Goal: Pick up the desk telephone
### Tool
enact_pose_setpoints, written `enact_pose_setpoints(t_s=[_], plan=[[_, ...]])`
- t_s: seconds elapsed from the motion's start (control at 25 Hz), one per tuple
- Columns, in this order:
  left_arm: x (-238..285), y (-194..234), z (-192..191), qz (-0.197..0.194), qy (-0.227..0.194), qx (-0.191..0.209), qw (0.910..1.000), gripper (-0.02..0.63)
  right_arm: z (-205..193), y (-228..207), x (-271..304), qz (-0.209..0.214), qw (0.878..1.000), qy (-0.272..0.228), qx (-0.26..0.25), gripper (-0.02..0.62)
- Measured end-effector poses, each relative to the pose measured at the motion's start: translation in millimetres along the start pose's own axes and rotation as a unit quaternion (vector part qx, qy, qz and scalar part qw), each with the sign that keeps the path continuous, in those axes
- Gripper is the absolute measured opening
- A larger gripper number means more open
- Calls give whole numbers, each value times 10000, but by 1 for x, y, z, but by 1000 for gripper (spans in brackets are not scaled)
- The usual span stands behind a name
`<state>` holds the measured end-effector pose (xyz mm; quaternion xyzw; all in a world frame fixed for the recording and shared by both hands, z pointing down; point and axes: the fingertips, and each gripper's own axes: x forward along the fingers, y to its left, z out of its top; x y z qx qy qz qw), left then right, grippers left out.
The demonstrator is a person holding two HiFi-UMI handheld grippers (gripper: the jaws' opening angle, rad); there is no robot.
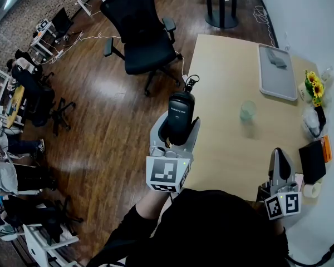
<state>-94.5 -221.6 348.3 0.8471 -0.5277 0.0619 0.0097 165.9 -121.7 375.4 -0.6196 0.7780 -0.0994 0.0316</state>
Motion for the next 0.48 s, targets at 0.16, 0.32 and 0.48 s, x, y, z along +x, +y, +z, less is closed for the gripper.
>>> enact_pose_setpoints(t_s=[0.16, 0.32, 0.48], plan=[[0, -1, -1, -8, 6, -14, 10000, 267, -1, -1, 0, 0, 10000, 0, -7, 0], [0, -1, -1, -15, 20, -50, 10000, 266, 0, 0, 1, 9, 10000, 14, -10, 0], [0, 0, -1, -18, 27, -9, 10000, 266, 0, 1, 1, 8, 10000, 20, -16, 0]])
